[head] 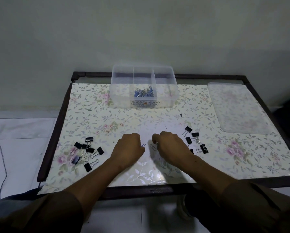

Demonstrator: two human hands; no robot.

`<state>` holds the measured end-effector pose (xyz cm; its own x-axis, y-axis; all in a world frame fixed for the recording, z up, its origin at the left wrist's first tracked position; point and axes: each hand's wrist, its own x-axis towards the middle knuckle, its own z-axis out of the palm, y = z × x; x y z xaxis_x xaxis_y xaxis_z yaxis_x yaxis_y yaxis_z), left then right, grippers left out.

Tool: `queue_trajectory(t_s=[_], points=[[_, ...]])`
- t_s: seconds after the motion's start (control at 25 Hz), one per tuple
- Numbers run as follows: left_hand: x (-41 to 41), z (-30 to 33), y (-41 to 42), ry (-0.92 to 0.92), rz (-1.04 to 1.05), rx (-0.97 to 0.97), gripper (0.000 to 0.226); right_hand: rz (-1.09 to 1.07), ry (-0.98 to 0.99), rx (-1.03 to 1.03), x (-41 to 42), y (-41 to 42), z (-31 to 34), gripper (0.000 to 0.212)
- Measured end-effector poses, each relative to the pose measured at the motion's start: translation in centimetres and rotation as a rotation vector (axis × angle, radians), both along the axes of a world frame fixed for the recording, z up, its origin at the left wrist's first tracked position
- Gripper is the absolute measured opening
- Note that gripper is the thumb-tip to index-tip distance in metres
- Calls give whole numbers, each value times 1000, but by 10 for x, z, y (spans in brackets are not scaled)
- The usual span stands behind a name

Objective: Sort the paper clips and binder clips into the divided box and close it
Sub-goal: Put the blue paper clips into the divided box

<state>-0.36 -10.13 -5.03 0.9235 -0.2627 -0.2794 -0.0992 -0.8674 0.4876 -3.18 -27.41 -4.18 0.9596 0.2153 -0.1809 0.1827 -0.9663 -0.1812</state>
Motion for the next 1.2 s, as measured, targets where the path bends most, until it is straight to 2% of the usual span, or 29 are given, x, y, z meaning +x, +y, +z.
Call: queue_trajectory(t_s=[0.28, 0.4, 0.52, 0.84, 0.96, 1.08, 1.2], points=[[4, 0, 7, 4, 1, -28, 11, 28, 36, -134, -4, 16, -1, 7], [5, 0, 8, 4, 3, -45, 11, 53, 66, -152, -6, 19, -2, 9], [4, 0, 8, 1, 7, -46, 10, 101, 81, -217, -6, 23, -2, 19], [7, -1, 9, 15, 38, -50, 11, 172, 36, -274, -2, 26, -4, 12], [6, 7, 9, 22, 50, -91, 14, 14, 55, -81, 5, 21, 0, 4], [26, 31, 6, 28, 123, -284, 10, -190, -56, 195, 39, 10, 26, 21], [78, 54, 0, -37, 268, -462, 11, -411, -120, 513, 91, 5, 57, 19]])
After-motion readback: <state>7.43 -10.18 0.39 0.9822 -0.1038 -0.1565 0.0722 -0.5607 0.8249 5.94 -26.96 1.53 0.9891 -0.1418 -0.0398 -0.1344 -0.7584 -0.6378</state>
